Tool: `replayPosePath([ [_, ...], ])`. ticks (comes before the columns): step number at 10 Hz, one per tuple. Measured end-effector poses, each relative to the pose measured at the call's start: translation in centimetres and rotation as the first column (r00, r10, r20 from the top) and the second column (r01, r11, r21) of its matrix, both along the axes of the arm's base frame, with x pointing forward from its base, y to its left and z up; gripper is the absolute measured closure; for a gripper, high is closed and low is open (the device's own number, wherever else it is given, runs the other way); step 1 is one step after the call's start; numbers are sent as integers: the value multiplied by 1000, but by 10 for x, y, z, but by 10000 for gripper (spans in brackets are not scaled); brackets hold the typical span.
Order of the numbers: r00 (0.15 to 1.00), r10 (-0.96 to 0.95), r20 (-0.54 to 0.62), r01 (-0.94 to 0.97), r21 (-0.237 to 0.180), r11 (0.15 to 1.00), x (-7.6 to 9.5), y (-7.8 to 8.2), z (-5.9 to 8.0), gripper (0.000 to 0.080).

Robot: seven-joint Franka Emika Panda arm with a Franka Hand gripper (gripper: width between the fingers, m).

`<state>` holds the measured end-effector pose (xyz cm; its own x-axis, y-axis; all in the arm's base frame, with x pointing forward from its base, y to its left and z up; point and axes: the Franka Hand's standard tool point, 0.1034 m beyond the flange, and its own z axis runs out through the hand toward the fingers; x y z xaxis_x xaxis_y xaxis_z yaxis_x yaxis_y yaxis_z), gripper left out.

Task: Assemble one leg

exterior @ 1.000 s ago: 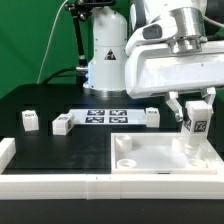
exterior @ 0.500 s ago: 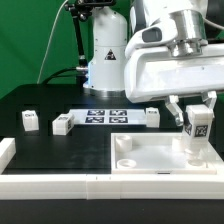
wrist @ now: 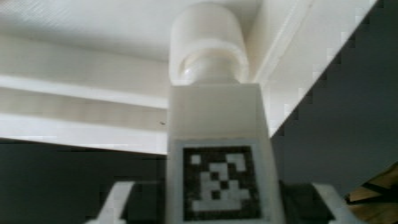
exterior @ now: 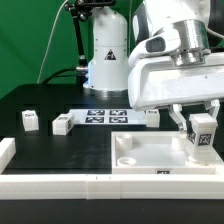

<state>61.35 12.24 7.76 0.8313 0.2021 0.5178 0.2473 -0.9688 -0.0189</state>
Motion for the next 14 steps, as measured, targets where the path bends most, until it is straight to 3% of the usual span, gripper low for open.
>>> replayPosePath([
  [6,999,-2,43,2,1,1000,-5,-1,-4,508],
  [7,999,-2,43,2,1,1000,-5,-1,-4,448],
  [8,999,-2,43,2,1,1000,-5,-1,-4,281],
  [9,999,-2,43,2,1,1000,-5,-1,-4,281],
  [10,999,-2,43,2,1,1000,-5,-1,-4,177],
  [14,999,-1,39,1,0,1000,-5,0,-3,151],
])
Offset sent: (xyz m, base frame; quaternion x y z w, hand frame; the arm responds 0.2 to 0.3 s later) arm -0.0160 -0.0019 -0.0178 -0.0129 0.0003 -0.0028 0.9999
